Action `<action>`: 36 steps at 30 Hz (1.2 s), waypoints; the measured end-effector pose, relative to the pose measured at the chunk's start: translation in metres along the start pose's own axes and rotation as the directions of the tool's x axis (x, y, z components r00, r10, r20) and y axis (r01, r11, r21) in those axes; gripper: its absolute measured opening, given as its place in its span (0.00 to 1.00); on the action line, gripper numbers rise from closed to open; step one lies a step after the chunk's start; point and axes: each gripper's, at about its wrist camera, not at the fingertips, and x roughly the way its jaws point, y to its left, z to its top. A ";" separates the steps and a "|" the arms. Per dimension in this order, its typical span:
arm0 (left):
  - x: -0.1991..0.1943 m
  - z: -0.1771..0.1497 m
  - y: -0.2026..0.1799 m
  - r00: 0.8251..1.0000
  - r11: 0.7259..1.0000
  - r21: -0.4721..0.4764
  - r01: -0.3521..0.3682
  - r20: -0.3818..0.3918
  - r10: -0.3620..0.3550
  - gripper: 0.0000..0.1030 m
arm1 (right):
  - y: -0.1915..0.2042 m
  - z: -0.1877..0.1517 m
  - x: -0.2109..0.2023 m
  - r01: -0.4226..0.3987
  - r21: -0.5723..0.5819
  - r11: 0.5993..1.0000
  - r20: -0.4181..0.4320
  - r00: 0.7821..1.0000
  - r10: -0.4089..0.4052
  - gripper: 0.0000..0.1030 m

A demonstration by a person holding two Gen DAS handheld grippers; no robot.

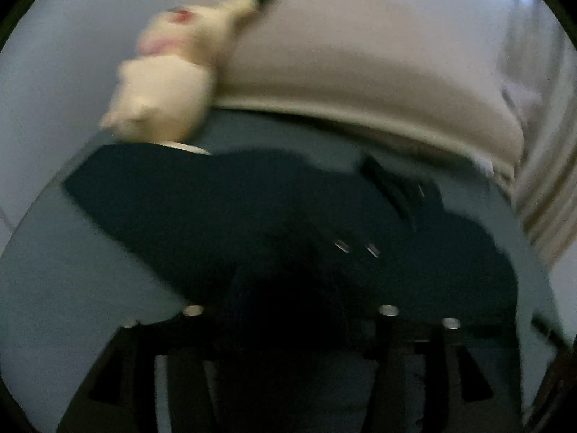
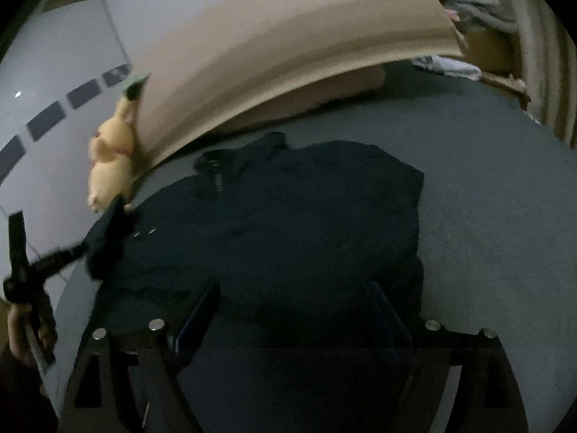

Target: Fold large clothes

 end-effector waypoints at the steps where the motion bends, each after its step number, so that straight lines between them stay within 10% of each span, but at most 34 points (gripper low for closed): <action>1: -0.006 0.002 0.017 1.000 0.999 -0.042 -0.002 0.015 0.003 0.63 | 0.006 -0.007 -0.002 0.006 -0.015 1.000 0.008 1.000 -0.006 0.85; 6: -0.003 0.008 0.121 1.000 0.935 -0.354 -0.007 -0.008 0.005 0.63 | 0.022 -0.049 -0.006 0.061 -0.086 0.994 0.013 0.998 -0.060 0.85; 16: 0.049 0.018 0.227 0.971 0.642 -0.737 0.214 0.089 -0.222 0.63 | 0.006 -0.077 -0.002 0.134 -0.085 0.987 -0.017 0.991 -0.136 0.85; 23: 0.100 0.029 0.241 0.965 0.583 -0.786 0.204 0.063 -0.253 0.63 | 0.010 -0.080 0.001 0.172 -0.104 0.980 -0.008 0.985 -0.173 0.85; 25: 0.105 0.032 0.239 0.965 0.595 -0.776 0.212 0.071 -0.252 0.61 | 0.011 -0.081 0.002 0.171 -0.109 0.979 -0.009 0.985 -0.173 0.85; 27: 0.112 0.039 0.238 0.974 0.636 -0.752 0.171 0.031 -0.225 0.16 | 0.009 -0.081 0.002 0.171 -0.105 0.980 -0.014 0.985 -0.173 0.85; 28: 0.117 0.043 0.236 0.977 0.667 -0.734 0.131 -0.017 -0.211 0.10 | 0.009 -0.081 0.002 0.169 -0.102 0.980 -0.016 0.985 -0.171 0.85; 36: 0.040 0.085 0.154 0.994 0.938 -0.344 -0.049 0.074 0.080 0.06 | 0.006 -0.080 -0.007 0.167 -0.087 0.982 0.008 0.986 -0.167 0.85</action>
